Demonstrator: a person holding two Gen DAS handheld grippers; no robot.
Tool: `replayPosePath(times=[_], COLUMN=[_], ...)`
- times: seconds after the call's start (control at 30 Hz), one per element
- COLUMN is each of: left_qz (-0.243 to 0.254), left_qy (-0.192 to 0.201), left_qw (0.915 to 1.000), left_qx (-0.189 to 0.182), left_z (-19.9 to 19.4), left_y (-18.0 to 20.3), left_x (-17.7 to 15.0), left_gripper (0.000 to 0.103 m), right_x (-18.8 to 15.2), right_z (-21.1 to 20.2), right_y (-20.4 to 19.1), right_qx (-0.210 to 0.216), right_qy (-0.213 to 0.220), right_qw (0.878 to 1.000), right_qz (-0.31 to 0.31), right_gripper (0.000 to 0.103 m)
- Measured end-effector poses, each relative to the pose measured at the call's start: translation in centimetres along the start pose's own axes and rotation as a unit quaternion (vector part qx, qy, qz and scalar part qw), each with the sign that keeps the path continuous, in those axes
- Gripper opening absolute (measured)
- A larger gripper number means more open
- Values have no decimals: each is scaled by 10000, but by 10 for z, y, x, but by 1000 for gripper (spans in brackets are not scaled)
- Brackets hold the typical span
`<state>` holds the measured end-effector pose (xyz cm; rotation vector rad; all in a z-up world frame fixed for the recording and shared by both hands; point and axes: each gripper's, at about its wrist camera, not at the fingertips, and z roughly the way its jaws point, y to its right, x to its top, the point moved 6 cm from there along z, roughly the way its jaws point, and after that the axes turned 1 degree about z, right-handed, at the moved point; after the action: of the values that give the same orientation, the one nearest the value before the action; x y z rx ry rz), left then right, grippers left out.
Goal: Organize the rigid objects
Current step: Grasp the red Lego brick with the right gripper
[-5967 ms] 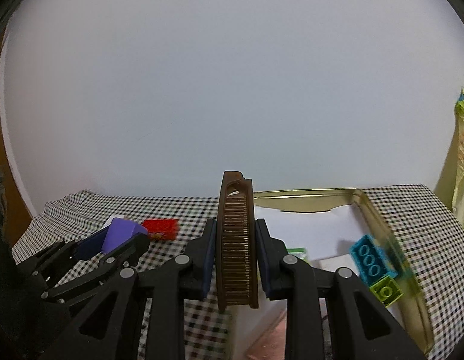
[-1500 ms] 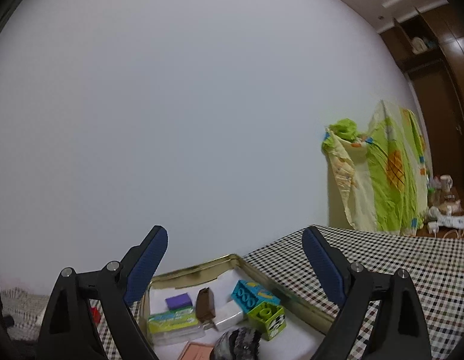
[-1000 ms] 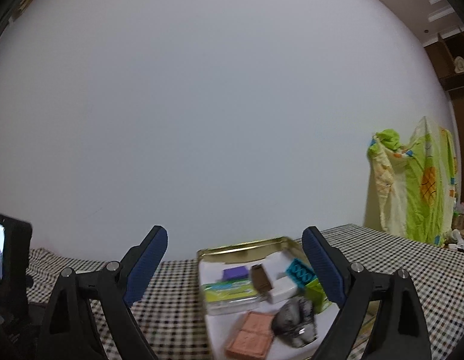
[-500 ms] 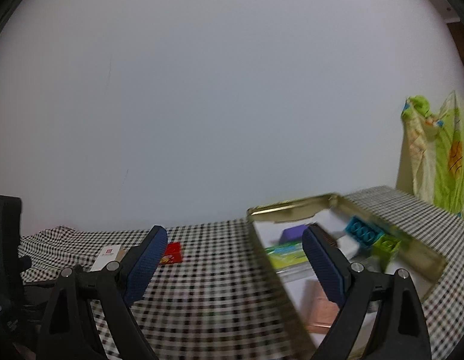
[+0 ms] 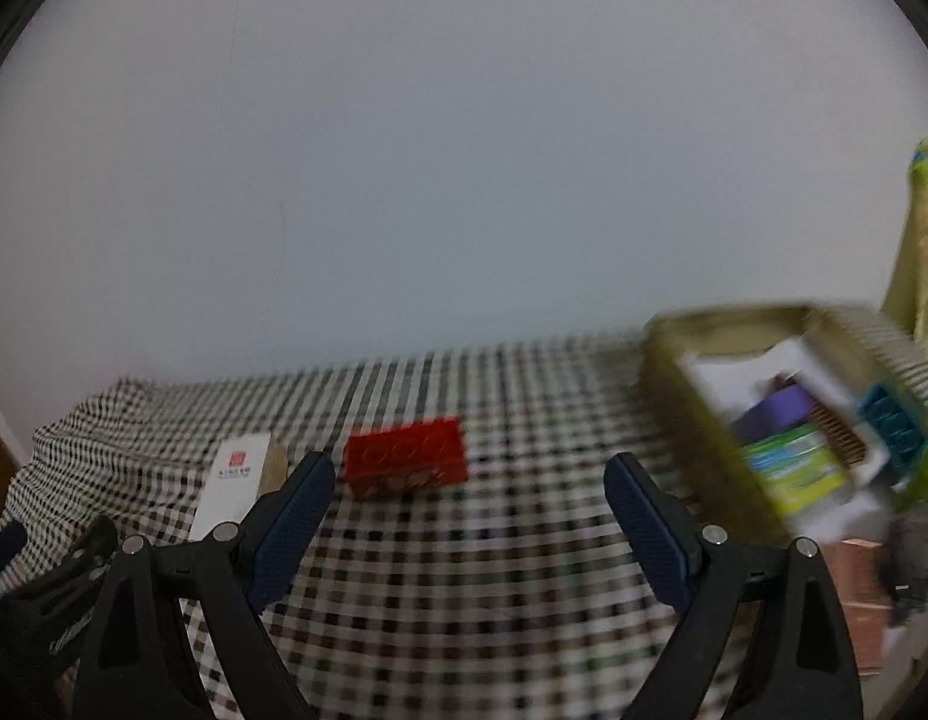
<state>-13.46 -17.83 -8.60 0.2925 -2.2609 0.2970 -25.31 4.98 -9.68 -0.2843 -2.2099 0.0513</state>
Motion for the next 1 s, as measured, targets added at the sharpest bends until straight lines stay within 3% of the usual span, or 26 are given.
replayPosePath(times=[0.13, 0.33, 0.47, 0.6, 0.67, 0.73, 1.0], left_qz=[-16, 40, -2, -6, -10, -31, -216], left_qy=[-92, -161, -229, -309, -326, -349, -549], left_qw=[10000, 9999, 9997, 9995, 9994, 9993, 9974], left_qx=[-12, -25, -32, -61, -76, -115, -425], left_z=[7, 11, 15, 17, 18, 18, 24], left_y=[1, 4, 1, 1, 1, 0, -1], left_x=[-4, -5, -6, -7, -7, -7, -10], left_gripper=[100, 100, 100, 100, 100, 100, 100], right_x=[-5, -5, -2, -5, -6, -6, -15], right_z=[40, 58, 67, 70, 67, 62, 29], right_y=[-11, -21, -22, -26, -25, -24, -6], right_qx=[210, 20, -253, -257, -279, -267, 630], right_qy=[-764, -1043, -1096, -1205, -1159, -1106, -867], right_qw=[9968, 9945, 9933, 9913, 9915, 9919, 9942], right_qz=[111, -94, -266, -460, -518, -560, -121], right_gripper=[93, 93, 93, 93, 83, 66, 66])
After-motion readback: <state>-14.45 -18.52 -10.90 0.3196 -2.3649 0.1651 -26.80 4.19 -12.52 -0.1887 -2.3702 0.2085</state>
